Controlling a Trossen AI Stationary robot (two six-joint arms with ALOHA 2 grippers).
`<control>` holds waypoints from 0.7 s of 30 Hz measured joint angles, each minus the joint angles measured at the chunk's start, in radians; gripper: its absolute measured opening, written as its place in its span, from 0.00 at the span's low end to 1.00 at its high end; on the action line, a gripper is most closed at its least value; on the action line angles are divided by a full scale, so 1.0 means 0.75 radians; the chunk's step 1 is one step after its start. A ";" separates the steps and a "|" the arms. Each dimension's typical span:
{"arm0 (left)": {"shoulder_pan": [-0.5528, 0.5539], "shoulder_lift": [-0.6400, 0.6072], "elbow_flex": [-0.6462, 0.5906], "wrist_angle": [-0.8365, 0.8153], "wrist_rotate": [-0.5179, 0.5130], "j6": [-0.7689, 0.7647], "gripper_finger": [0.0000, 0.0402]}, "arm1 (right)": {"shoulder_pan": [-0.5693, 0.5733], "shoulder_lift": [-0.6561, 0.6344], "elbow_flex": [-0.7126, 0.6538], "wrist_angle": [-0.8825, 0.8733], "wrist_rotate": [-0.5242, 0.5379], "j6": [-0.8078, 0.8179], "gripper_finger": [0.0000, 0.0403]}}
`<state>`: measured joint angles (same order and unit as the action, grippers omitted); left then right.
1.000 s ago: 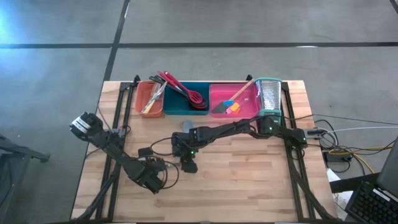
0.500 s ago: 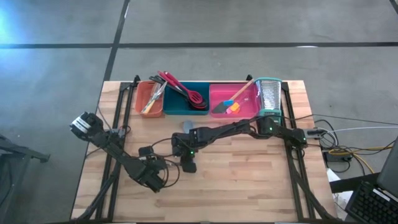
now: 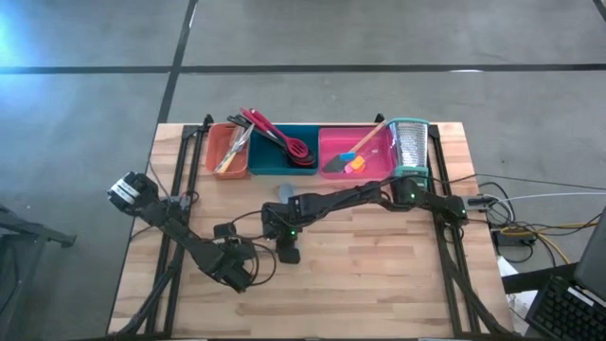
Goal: Pick & Place Kitchen Items
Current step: Put the silver knife into the orange bin
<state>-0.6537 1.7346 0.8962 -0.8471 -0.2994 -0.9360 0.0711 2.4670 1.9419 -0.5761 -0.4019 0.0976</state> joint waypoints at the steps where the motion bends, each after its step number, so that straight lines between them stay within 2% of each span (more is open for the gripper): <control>1: 0.000 -0.014 0.007 0.000 0.005 0.023 0.21 | 0.001 0.000 0.000 -0.001 0.010 -0.001 0.02; 11: 0.060 -0.077 0.017 -0.003 0.122 0.170 0.45 | 0.011 -0.005 -0.001 0.009 0.050 -0.092 0.02; 15: 0.104 -0.078 0.018 0.004 0.202 0.230 0.47 | 0.016 -0.005 -0.001 -0.001 0.097 -0.163 0.02; 21: 0.136 -0.078 0.018 0.022 0.321 0.297 0.43 | 0.016 -0.006 -0.001 -0.001 0.132 -0.251 0.02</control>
<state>-0.5514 1.6759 0.9100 -0.8307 -0.0583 -0.7130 0.0830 2.4626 1.9415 -0.5766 -0.3032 -0.0909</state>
